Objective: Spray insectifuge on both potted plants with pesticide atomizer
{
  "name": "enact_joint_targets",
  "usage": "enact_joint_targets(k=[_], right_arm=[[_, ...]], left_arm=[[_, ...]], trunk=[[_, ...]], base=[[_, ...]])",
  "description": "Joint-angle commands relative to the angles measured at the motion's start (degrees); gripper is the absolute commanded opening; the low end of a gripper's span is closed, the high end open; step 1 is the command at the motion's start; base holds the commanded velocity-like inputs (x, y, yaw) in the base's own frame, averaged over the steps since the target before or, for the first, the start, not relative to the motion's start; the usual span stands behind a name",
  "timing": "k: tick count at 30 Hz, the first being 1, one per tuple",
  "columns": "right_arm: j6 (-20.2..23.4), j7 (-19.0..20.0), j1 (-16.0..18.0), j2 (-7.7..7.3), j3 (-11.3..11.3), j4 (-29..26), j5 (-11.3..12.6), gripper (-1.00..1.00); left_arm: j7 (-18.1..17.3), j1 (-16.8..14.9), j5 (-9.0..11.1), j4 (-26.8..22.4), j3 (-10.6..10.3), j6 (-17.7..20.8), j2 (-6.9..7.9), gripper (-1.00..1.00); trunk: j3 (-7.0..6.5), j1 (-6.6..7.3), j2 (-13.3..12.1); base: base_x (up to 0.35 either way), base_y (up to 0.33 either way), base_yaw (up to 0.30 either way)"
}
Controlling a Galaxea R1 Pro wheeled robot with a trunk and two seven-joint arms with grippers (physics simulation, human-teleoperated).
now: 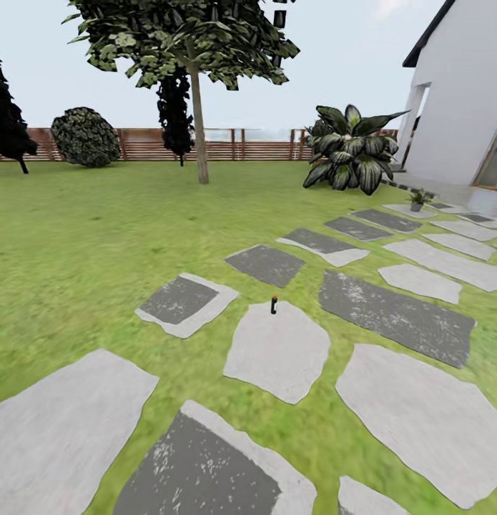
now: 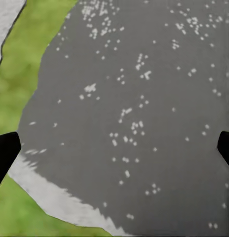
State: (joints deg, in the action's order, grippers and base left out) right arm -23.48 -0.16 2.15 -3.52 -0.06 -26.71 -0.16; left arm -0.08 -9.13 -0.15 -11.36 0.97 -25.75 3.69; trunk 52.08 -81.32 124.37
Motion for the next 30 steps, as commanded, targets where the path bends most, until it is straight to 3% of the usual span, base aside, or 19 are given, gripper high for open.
enact_joint_targets(k=[1, 30], right_arm=[[-0.17, -0.02, 0.04, 0.0, 0.0, 0.06, -0.02, 1.0], [-0.18, -0.02, 0.04, 0.0, 0.01, 0.07, -0.02, 1.0]], left_arm=[[-0.01, -0.02, -0.02, 0.03, 0.09, -0.18, 0.0, 1.0], [-0.01, -0.02, -0.02, 0.03, 0.09, -0.18, 0.0, 1.0]], trunk=[[0.05, -0.03, 0.02], [0.05, -0.03, 0.02]], base=[[0.339, 0.032, -0.262], [0.301, 0.202, -0.264]])
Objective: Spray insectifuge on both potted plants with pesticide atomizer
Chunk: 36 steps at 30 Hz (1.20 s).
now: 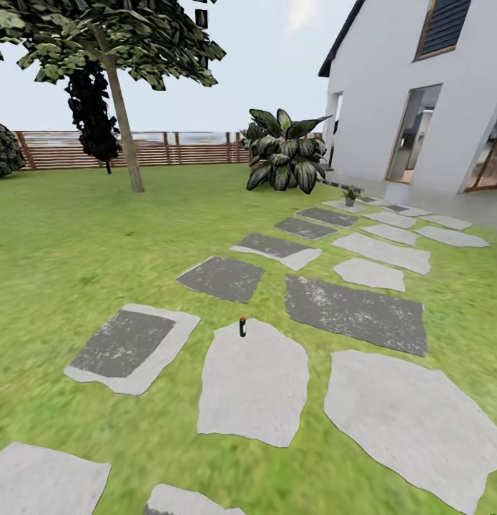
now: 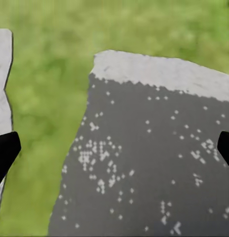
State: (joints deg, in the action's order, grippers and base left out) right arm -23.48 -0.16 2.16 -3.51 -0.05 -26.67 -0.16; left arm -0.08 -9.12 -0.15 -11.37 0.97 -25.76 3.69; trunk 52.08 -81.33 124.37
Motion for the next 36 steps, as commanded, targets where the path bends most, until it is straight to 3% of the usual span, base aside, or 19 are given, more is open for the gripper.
enact_joint_targets(k=[1, 12, 30, 36], right_arm=[[-0.2, -0.02, 0.04, 0.0, 0.02, 0.02, -0.02, 1.0], [-0.27, -0.02, 0.04, 0.0, 0.03, -0.05, -0.05, 1.0], [-0.4, -0.02, 0.04, 0.0, 0.15, -0.05, -0.17, 1.0], [-0.35, -0.02, 0.04, 0.0, 0.14, -0.05, -0.11, 1.0]], left_arm=[[-0.01, -0.02, -0.02, 0.03, 0.08, -0.17, 0.0, 1.0], [-0.01, -0.02, -0.02, 0.03, 0.05, -0.22, 0.0, 1.0], [-0.01, -0.02, -0.02, 0.03, 0.03, -0.23, 0.0, 1.0], [-0.01, -0.02, -0.02, 0.03, 0.02, -0.24, 0.0, 1.0]], trunk=[[0.05, -0.02, 0.02], [0.05, -0.02, 0.02], [0.05, -0.02, 0.02], [0.05, -0.02, 0.02]], base=[[0.291, 0.226, -0.264], [0.301, 0.18, -0.19], [0.336, 0.006, -0.006], [0.337, 0.0, -0.186]])
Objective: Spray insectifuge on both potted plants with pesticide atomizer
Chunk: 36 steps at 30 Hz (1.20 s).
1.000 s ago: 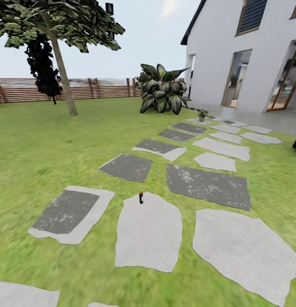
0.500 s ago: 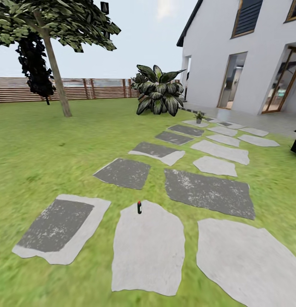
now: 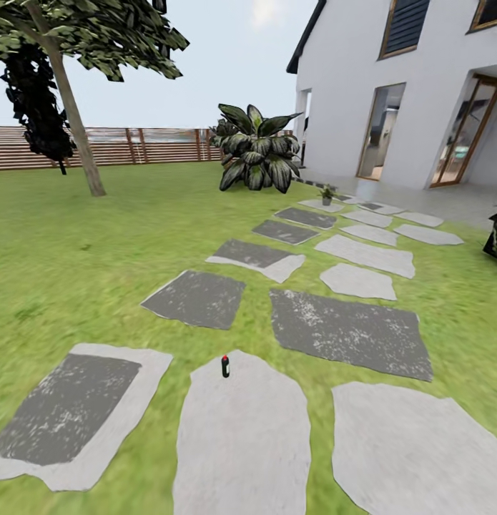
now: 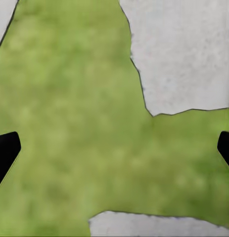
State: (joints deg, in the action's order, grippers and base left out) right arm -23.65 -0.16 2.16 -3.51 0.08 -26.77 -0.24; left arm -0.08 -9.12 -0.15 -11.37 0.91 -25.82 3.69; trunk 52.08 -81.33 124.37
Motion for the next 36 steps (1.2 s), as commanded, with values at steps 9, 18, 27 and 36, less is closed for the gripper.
enact_joint_targets(k=[9, 18, 27, 36], right_arm=[[-0.17, -0.02, 0.04, 0.0, 0.01, 0.12, -0.01, 1.0], [-0.17, -0.02, 0.04, 0.0, 0.01, 0.14, -0.02, 1.0], [-0.17, -0.03, 0.04, 0.0, -0.01, 0.14, -0.04, 1.0], [-0.08, -0.13, 0.89, -0.17, -0.04, -4.58, -0.17, 1.0]], left_arm=[[-0.01, -0.02, -0.02, 0.03, 0.12, -0.16, 0.0, 1.0], [-0.01, -0.02, -0.02, 0.03, 0.09, -0.12, 0.0, 1.0], [-0.01, -0.02, -0.06, 0.03, 0.04, -0.06, -0.08, 1.0], [1.52, -6.8, -0.01, -0.42, -0.09, 1.41, -0.74, 1.0]], trunk=[[0.05, -0.03, 0.02], [0.05, -0.03, 0.02], [0.01, -0.03, 0.02], [0.01, -0.03, 0.02]], base=[[0.334, 0.049, -0.253], [0.292, 0.215, -0.259], [0.121, 0.101, -0.172], [0.005, 0.004, -0.011]])
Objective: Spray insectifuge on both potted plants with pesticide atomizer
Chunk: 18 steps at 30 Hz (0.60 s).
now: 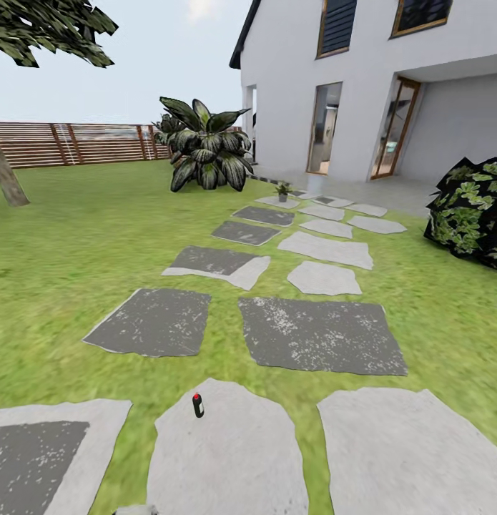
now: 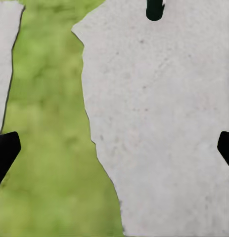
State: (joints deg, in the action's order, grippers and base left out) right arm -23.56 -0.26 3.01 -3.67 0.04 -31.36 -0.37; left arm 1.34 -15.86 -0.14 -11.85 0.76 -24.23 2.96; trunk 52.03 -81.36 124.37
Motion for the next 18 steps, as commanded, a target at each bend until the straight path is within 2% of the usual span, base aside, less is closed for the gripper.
enact_joint_targets(k=[1, 2, 3, 7, 9, 12, 14, 18], right_arm=[[-0.12, -0.05, 0.73, -0.03, -0.01, -1.7, -0.05, 1.0], [-0.03, -0.06, 1.69, -0.02, -0.02, -3.27, -0.05, 1.0], [0.13, -0.08, 3.73, -0.02, -0.03, -5.0, -0.06, 1.0], [1.48, -0.09, 12.13, -0.02, -0.04, -6.21, -0.08, 1.0], [3.66, -0.09, 15.2, -0.02, -0.04, -6.31, -0.03, 1.0], [9.47, -0.06, 19.68, -0.21, -0.23, -6.66, 0.01, 1.0], [10.64, 0.01, 20.4, -0.37, -0.31, -6.63, 0.0, 1.0], [11.59, 0.35, 21.03, -0.56, -0.29, -6.64, -0.06, 1.0]], left_arm=[[0.51, -2.79, -0.02, 0.22, 0.02, 0.52, -0.02, 1.0], [0.81, -5.43, -0.03, 0.33, -0.03, 1.75, -0.05, 1.0], [1.09, -8.91, -0.01, 0.4, -0.04, 4.54, -0.07, 1.0], [1.33, -14.89, 0.19, -0.18, -0.06, 10.4, -0.01, 1.0], [1.35, -16.64, 0.21, -0.23, -0.06, 11.18, -0.01, 1.0], [1.37, -18.78, 0.22, -0.33, -0.06, 11.39, -0.04, 1.0], [1.38, -18.84, 0.17, -0.35, -0.02, 10.95, 0.0, 1.0], [1.38, -18.67, 0.23, -0.3, 0.06, 7.63, 0.03, 1.0]], trunk=[[0.06, 0.01, 0.02], [0.06, 0.01, 0.02], [0.06, 0.01, 0.02], [0.06, 0.01, 0.02], [0.06, 0.01, 0.02], [0.06, 0.01, 0.02], [0.06, 0.01, 0.02], [0.06, 0.01, 0.02]], base=[[0.001, 0.001, -0.001], [0.0, 0.0, 0.0], [0.0, 0.0, 0.0], [0.0, 0.0, 0.0], [0.0, 0.0, 0.0], [0.0, 0.0, 0.0], [0.0, 0.0, 0.0], [0.02, -0.006, 0.0]])
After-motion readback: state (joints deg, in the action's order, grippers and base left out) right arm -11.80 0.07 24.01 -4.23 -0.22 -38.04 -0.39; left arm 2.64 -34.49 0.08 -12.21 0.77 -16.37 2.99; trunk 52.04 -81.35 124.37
